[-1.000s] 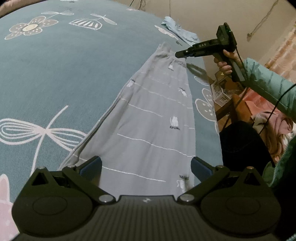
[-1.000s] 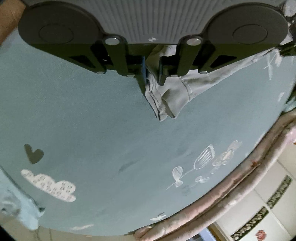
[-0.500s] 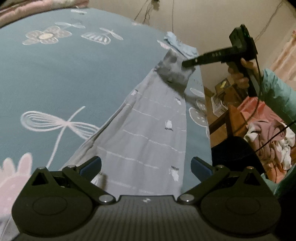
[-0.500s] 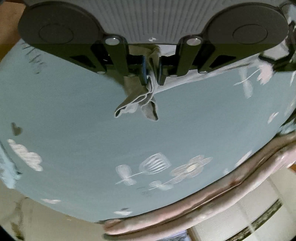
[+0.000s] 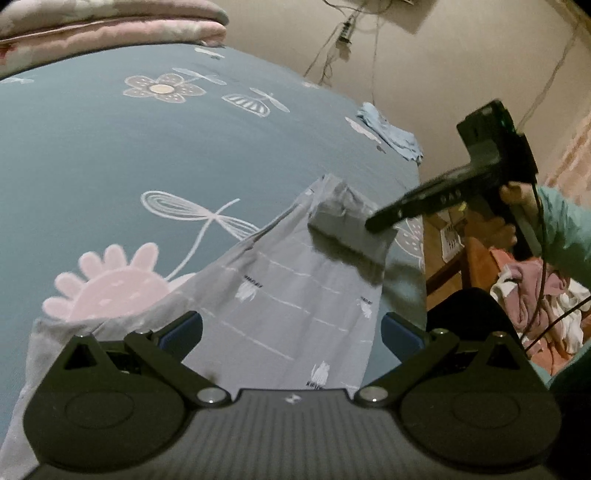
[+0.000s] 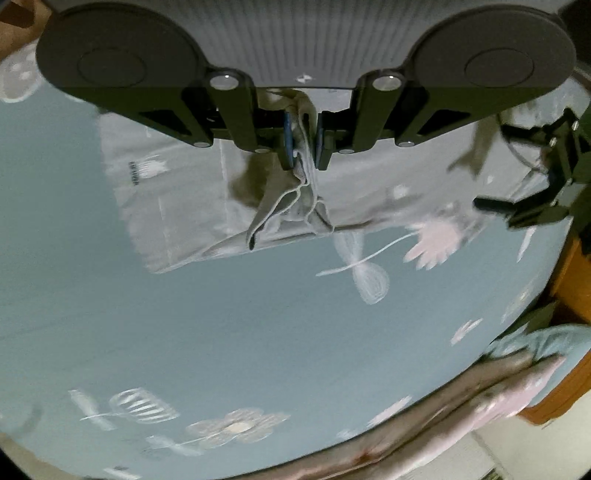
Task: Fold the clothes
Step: 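Fold the hem corner over the sweatshirt body and open the right gripper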
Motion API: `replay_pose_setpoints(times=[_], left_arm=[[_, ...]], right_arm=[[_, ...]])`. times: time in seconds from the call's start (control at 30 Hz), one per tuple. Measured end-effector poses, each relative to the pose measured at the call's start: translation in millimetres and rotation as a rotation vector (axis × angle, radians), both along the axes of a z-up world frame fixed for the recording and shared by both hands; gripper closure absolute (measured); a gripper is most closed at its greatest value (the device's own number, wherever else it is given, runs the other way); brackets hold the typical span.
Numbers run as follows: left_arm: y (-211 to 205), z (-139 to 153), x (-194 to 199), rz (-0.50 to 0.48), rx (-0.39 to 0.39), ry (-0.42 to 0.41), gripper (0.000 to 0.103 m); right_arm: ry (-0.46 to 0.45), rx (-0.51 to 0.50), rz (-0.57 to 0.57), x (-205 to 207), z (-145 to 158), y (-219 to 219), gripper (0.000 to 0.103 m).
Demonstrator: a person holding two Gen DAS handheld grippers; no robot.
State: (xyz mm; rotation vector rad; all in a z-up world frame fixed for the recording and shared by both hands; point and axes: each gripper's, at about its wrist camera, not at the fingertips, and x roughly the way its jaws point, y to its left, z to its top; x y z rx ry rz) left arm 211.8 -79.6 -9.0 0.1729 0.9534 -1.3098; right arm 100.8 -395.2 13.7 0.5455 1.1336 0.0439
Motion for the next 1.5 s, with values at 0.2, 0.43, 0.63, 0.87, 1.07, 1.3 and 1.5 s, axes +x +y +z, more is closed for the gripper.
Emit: replay_pose_setpoints(times=[0.2,0.43,0.63,0.87,1.07,1.3,1.5], left_arm=[[20.7,2.7,4.4,0.038,-0.017,-0.005,0.001],[38.1,4.0,9.3,0.066,-0.033,-0.006,0.001],[50.6,4.1,9.6,0.077,-0.028,-0.014,0.001],[60.3,3.8,10.9,0.096,-0.015,-0.024,0.001],[61.3,1.9,10.6,0.092,-0.007,-0.024,0.001],[56.6,3.1,10.6,0.073,0.004,-0.033,0.001],[23.5,4.2,-2.3,-0.056,-0.024,-0.082,0.001]], right_arm=[[-0.001,0.059,0.048,11.7,1.9,34.1,0.088],[0.025,0.062,0.125,23.2,-0.6,65.3,0.088],[0.037,0.074,0.147,27.1,-0.9,76.8,0.088],[0.044,0.090,0.239,40.6,-2.6,106.8,0.088],[0.058,0.118,0.268,47.9,-13.7,118.2,0.086],[0.025,0.144,0.309,47.2,-6.0,118.5,0.077],[-0.025,-0.003,0.087,36.1,19.2,57.3,0.067]])
